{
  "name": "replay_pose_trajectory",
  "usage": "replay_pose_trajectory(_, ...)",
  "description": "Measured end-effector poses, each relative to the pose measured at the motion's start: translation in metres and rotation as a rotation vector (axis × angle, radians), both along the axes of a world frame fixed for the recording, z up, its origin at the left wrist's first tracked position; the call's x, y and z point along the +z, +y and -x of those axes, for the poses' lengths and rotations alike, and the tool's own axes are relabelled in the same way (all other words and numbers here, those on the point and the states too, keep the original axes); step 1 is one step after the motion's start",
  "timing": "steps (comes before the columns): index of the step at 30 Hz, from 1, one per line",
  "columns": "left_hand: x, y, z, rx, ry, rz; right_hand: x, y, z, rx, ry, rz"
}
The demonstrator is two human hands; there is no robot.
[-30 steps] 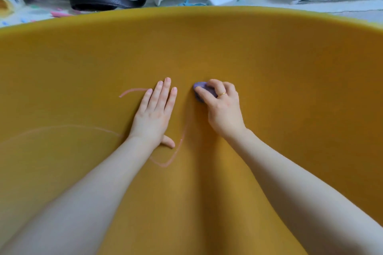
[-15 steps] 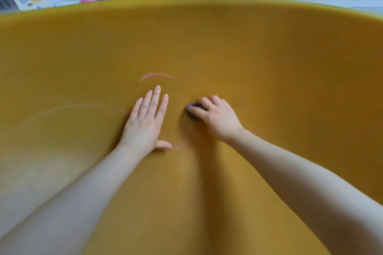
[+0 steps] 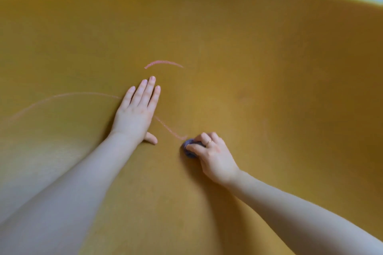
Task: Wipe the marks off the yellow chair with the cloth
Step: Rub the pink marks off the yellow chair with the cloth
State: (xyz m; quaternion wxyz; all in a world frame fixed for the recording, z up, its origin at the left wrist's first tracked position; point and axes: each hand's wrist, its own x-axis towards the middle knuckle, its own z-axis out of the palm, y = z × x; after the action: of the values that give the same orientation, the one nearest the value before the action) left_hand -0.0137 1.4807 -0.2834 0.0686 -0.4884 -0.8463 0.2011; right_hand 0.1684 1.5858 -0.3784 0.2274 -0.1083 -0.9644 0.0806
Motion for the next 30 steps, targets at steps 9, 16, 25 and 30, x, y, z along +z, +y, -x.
replay_pose_trajectory(9, -0.005, -0.003, 0.000, -0.019, 0.018, -0.029, 0.036, 0.030, 0.053, -0.084, 0.126, -0.091)
replay_pose_trajectory(16, -0.011, -0.003, 0.011, -0.047, 0.021, -0.055, 0.063, 0.055, 0.086, -0.351, 0.336, -0.007)
replay_pose_trajectory(25, -0.010, -0.008, 0.002, -0.006, -0.042, -0.067, -0.006, -0.064, 0.017, 0.040, -0.062, 0.100)
replay_pose_trajectory(30, -0.003, -0.009, -0.003, 0.049, -0.041, -0.038, 0.008, -0.054, 0.012, -0.075, 0.037, 0.147)
